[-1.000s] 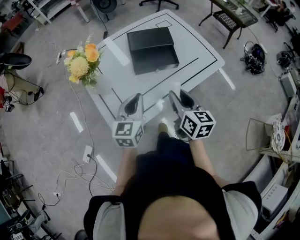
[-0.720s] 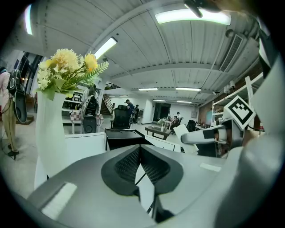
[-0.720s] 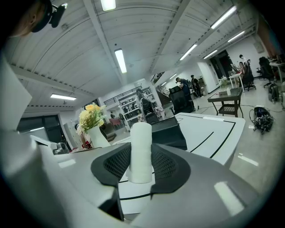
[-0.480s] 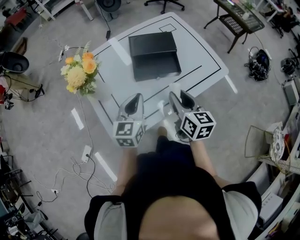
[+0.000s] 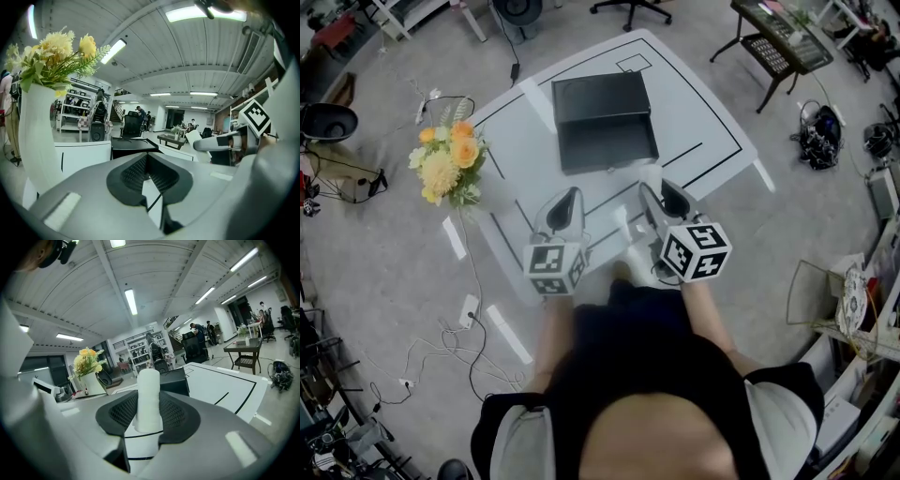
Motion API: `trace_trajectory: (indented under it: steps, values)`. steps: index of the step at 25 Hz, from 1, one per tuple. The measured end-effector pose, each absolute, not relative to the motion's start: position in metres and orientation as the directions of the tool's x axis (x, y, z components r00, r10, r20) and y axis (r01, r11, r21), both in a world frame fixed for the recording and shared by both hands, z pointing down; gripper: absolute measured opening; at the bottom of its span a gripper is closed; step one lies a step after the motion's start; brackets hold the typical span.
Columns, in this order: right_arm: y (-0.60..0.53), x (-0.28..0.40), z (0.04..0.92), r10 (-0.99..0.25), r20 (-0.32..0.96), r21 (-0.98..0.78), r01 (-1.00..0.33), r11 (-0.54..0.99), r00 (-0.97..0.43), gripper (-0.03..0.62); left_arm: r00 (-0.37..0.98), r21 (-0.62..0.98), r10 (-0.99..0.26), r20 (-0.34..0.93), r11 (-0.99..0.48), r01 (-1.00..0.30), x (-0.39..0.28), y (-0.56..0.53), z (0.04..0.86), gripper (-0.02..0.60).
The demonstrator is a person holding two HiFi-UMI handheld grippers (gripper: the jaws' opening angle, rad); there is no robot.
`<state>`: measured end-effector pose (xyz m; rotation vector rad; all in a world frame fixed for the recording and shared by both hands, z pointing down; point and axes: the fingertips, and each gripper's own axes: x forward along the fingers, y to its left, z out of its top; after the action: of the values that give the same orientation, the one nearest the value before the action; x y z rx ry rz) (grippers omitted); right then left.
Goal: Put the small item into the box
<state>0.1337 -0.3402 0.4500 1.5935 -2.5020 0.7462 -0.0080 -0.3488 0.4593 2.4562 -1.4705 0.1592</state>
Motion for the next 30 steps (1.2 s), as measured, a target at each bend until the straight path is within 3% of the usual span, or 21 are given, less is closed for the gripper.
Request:
trace_trajectory:
  steps: [30]
  values:
    - [-0.355, 0.131, 0.458, -0.803, 0.338, -0.34, -0.859, 0.383, -0.491, 0.138, 0.461, 0.198, -0.858, 0.227, -0.423, -0.884, -0.005, -0.363, 0.464, 0.009]
